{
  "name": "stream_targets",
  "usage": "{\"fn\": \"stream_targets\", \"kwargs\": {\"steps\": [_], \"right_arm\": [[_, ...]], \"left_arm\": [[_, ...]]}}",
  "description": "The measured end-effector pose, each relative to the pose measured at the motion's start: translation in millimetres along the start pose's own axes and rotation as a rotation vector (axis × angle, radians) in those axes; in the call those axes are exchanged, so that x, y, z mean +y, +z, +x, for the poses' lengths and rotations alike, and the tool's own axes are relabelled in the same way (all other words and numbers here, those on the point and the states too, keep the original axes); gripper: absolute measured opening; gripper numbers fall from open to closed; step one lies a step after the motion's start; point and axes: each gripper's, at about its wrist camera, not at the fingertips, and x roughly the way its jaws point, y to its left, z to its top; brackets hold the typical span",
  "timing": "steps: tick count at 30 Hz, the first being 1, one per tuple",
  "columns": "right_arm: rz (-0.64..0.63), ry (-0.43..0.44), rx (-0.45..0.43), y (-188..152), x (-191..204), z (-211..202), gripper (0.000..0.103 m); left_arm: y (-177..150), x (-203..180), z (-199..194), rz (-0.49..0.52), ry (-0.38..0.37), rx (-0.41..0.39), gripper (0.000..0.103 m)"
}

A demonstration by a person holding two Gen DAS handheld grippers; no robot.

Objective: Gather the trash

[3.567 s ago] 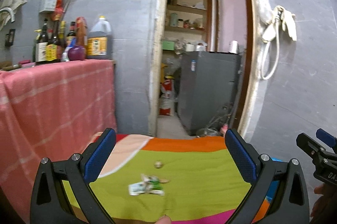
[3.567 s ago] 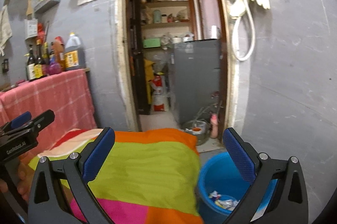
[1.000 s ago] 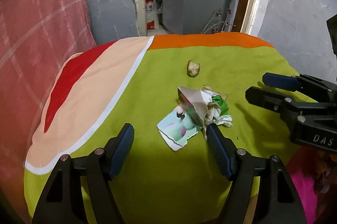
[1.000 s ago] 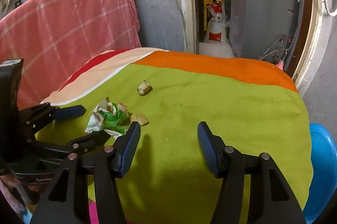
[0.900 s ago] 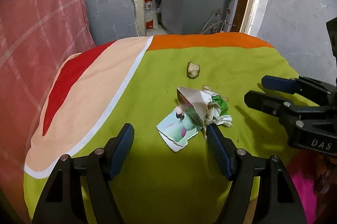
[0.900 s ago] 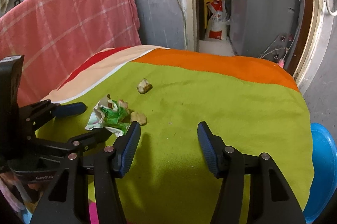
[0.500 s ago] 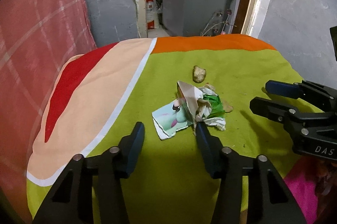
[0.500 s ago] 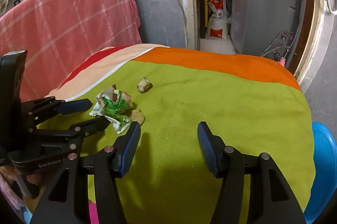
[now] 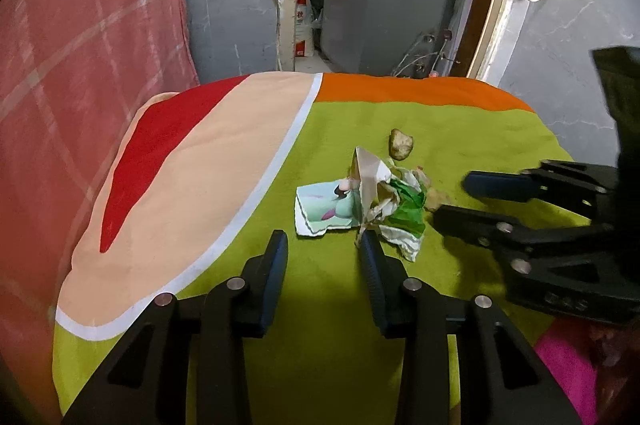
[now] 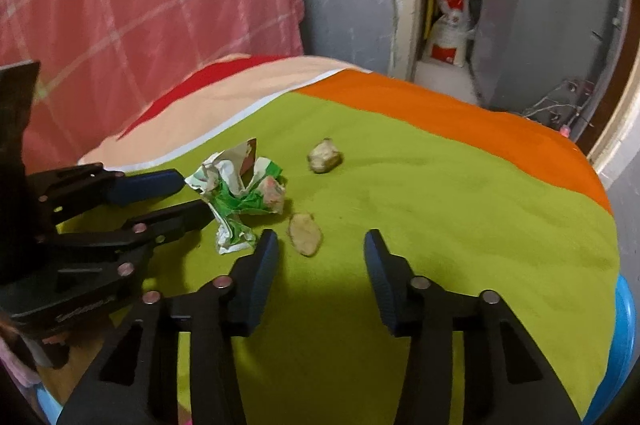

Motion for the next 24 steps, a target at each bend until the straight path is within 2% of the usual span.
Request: {"fn": "stream_targets", "kwargs": {"steps": [3,5,8,16,24], "right_arm": [[-0.005,0.010,0.006,4,1,5,0.030],[0.002,0.018,0.006,4,-2,6,0.019],[0.010,0.023,0.002,2,-5,3,0.013],[0.017,0.010,-0.008,-5,-14,-6,0.010],[0.055,0.017,-0.015,-6,-26,-12,0.011]], "left_arm": [[-3,-1,-2,0.001,-0.003,0.000,0.033],[-4,-1,-4,-0.006,-0.012,-0.002,0.033],[-5,-1,-6,-0.022,-0.035,-0.002,0.033],[-1,-10,-3,-0.043,-0.108,0.018,0.033],[9,-12,1,-0.145,-0.173,0.027,0.033]]}}
